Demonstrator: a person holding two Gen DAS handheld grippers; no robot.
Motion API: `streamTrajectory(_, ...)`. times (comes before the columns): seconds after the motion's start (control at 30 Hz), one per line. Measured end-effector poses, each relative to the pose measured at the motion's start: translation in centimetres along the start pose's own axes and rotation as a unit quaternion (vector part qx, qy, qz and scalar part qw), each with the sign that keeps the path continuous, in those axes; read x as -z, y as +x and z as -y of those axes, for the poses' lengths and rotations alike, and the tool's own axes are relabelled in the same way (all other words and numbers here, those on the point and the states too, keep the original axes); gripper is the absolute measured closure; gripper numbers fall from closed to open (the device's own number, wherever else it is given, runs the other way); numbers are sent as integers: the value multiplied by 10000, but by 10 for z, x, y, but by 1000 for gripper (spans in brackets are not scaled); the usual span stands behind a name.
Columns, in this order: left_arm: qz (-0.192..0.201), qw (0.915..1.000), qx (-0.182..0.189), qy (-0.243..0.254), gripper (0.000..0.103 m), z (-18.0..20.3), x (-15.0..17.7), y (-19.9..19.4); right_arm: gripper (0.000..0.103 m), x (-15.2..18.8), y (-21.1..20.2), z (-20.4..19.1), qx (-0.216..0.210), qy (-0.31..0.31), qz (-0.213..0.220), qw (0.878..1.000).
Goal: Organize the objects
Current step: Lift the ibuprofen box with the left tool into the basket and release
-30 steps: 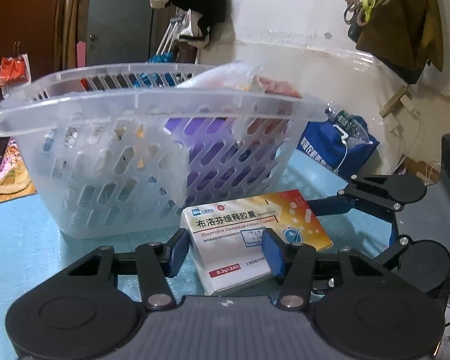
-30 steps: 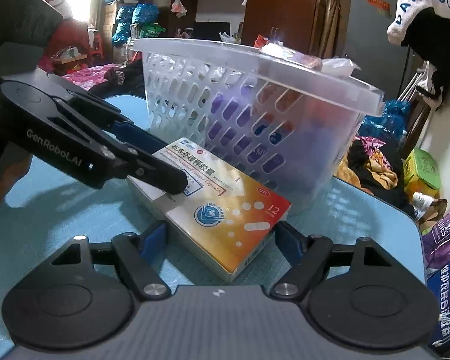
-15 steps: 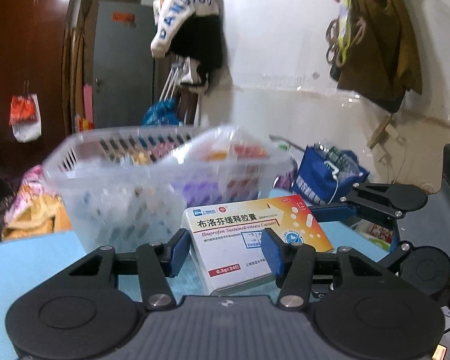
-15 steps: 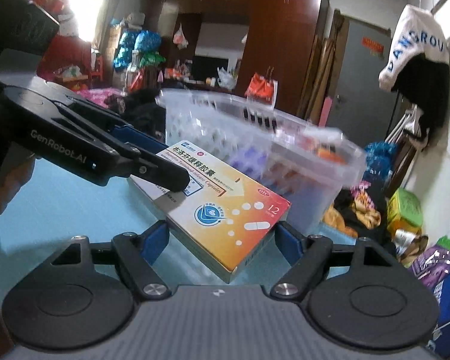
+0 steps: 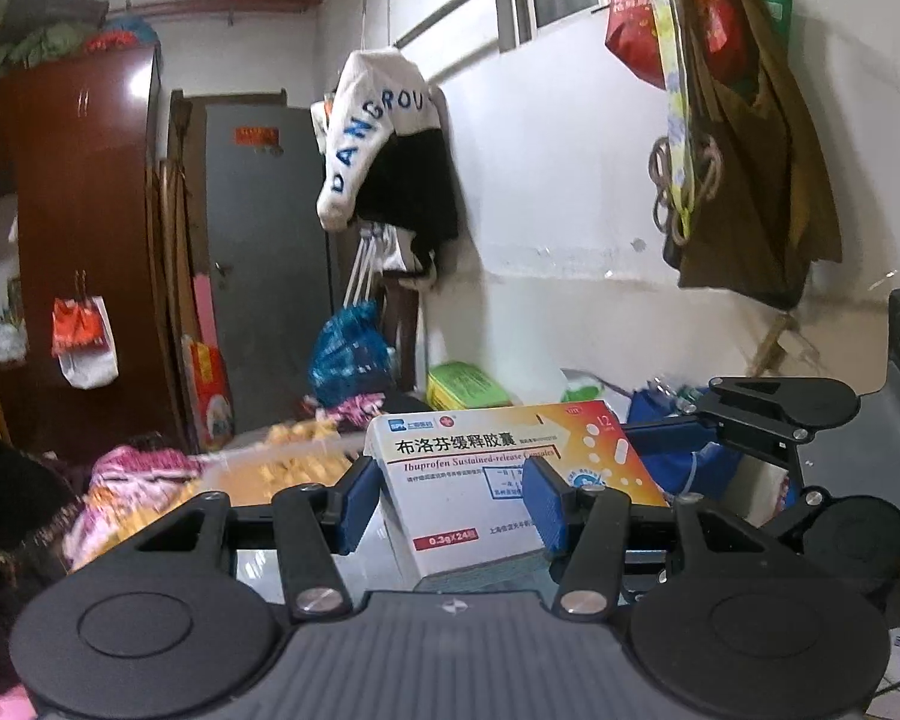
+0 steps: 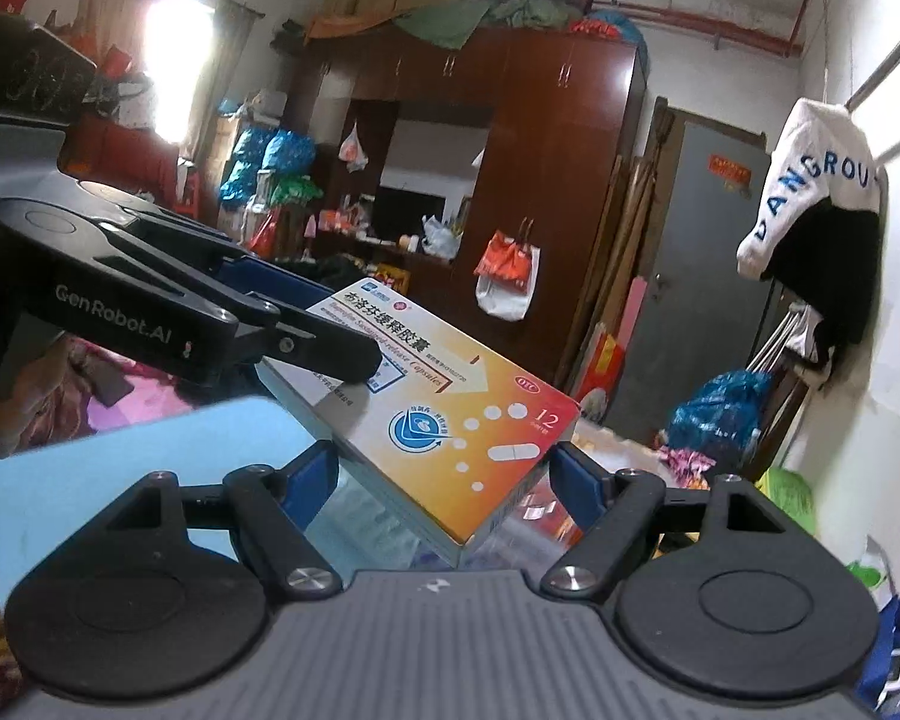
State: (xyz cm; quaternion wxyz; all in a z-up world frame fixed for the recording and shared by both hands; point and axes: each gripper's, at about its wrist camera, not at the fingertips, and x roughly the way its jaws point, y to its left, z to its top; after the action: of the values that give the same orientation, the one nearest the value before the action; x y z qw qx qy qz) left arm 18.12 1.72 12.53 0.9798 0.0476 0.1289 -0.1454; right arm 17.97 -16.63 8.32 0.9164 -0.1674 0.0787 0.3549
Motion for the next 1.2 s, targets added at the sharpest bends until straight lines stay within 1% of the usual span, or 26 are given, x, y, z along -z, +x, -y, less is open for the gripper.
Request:
streamTrajectory(0.17, 79, 9999, -129, 46, 46, -11, -25, 19, 23, -20, 27, 16, 57, -15, 45, 10000)
streamTrajectory(0.3, 99, 9997, -234, -33, 46, -28, -35, 45, 23, -25, 45, 21, 89, -26, 34, 10000)
streamTrajectory(0.4, -31, 9994, -274, -196, 46, -46, -32, 64, 23, -23, 72, 25, 25, 10, -116, 9999)
streamTrajectory(0.57, -224, 9982, -366, -412, 46, -67, -18, 95, 23, -8, 102, 30, -110, 159, -300, 9994)
streamTrajectory(0.7, -404, 9971, -341, -547, 46, -78, -9, 112, 23, 0, 114, 32, -137, 165, -461, 9987)
streamTrajectory(0.87, -547, 9944, -284, -861, 45, -91, 3, 127, 21, 5, 120, 28, -67, 83, -709, 9974)
streamTrajectory(0.9, -551, 9945, -282, -842, 41, -92, 6, 130, 20, 7, 119, 26, 8, -8, -651, 9979)
streamTrajectory(0.93, -611, 9943, -337, -810, 33, -93, 10, 132, 13, 8, 115, 24, 77, -60, -581, 9983)
streamTrajectory(0.97, -656, 9937, -424, -800, 29, -93, 13, 133, 2, 9, 111, 23, 108, -89, -541, 9984)
streamTrajectory(1.0, -680, 9934, -476, -791, 23, -93, 14, 133, 0, 9, 106, 24, 120, -84, -509, 9986)
streamTrajectory(1.07, -622, 9932, -522, -830, 20, -95, 15, 128, 0, 7, 99, 23, 196, -95, -463, 9987)
streamTrajectory(1.1, -552, 9930, -555, -882, 19, -96, 15, 123, 0, 5, 93, 23, 290, -64, -379, 9988)
streamTrajectory(1.13, -447, 9927, -582, -956, 15, -98, 16, 115, 0, 4, 85, 24, 302, 17, -281, 9991)
streamTrajectory(1.17, -351, 9927, -583, -995, 11, -98, 16, 110, 0, 4, 78, 27, 251, 124, -215, 9994)
streamTrajectory(1.2, -251, 9931, -565, -998, 10, -97, 16, 102, 0, 3, 71, 30, 210, 282, -156, 9993)
